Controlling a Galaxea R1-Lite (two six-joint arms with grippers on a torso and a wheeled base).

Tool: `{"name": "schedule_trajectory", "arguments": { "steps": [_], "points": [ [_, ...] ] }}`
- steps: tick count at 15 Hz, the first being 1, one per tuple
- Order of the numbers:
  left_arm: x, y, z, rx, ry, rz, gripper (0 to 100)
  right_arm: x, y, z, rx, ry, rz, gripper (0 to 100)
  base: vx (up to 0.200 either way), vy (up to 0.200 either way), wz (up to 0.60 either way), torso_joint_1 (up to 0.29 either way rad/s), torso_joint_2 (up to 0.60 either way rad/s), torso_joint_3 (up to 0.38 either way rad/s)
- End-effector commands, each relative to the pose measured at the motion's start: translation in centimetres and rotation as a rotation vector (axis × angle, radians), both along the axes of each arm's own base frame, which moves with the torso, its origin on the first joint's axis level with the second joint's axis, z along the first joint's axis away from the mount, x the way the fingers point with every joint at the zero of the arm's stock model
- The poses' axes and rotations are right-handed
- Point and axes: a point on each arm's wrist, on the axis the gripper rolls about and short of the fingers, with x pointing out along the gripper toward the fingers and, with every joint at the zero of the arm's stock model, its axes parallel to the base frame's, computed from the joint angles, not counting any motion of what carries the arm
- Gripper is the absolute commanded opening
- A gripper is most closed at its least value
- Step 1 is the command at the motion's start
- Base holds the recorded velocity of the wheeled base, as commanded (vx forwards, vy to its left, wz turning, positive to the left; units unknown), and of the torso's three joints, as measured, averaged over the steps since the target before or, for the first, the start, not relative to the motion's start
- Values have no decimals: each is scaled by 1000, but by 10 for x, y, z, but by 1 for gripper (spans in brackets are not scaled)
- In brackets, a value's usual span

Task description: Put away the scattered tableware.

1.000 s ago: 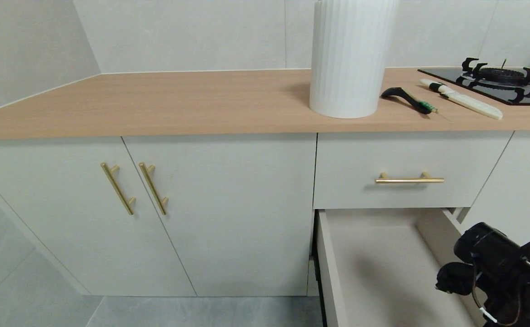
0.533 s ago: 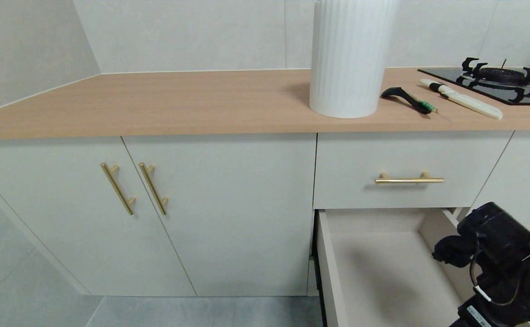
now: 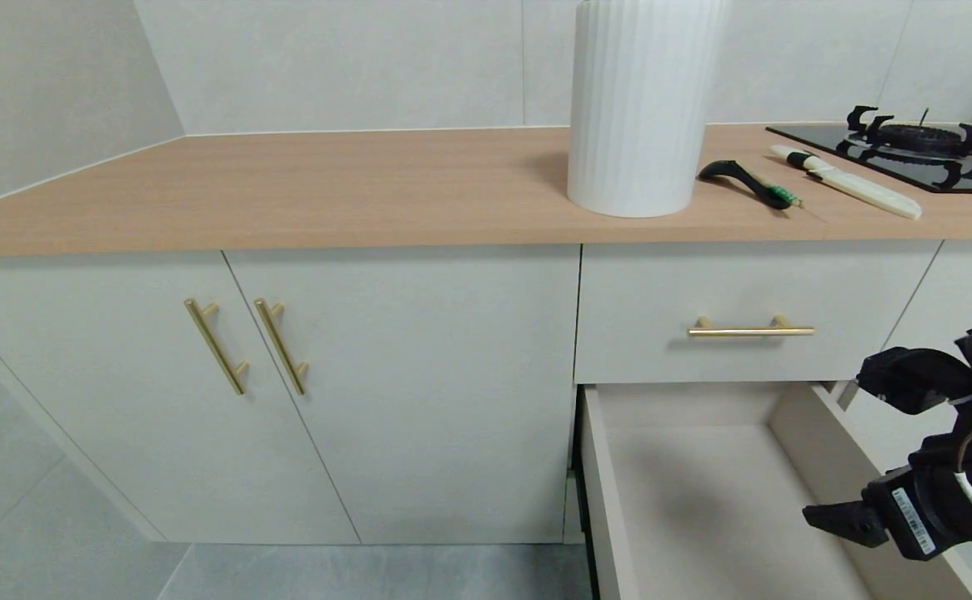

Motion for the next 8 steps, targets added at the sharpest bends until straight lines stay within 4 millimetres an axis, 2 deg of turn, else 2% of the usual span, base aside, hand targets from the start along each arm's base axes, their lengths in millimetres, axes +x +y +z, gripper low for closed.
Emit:
{"name": "schedule_trajectory", "arguments": {
  "steps": [1,3,5,8],
  "points": [
    [0,0,0,0,1,1,100,-9,-4,9,14,-47,1,100,0,0,0,0,0,0],
    [0,0,0,0,1,1,100,-9,-4,9,14,-50,2,100,0,0,0,24,-178,-139],
    [0,0,0,0,1,1,100,-10,-4,9,15,-51,2,100,0,0,0,68,-188,-281],
    [0,0,0,0,1,1,100,-10,-4,9,14,-50,2,100,0,0,0,121,-494,-315]
  ]
}}
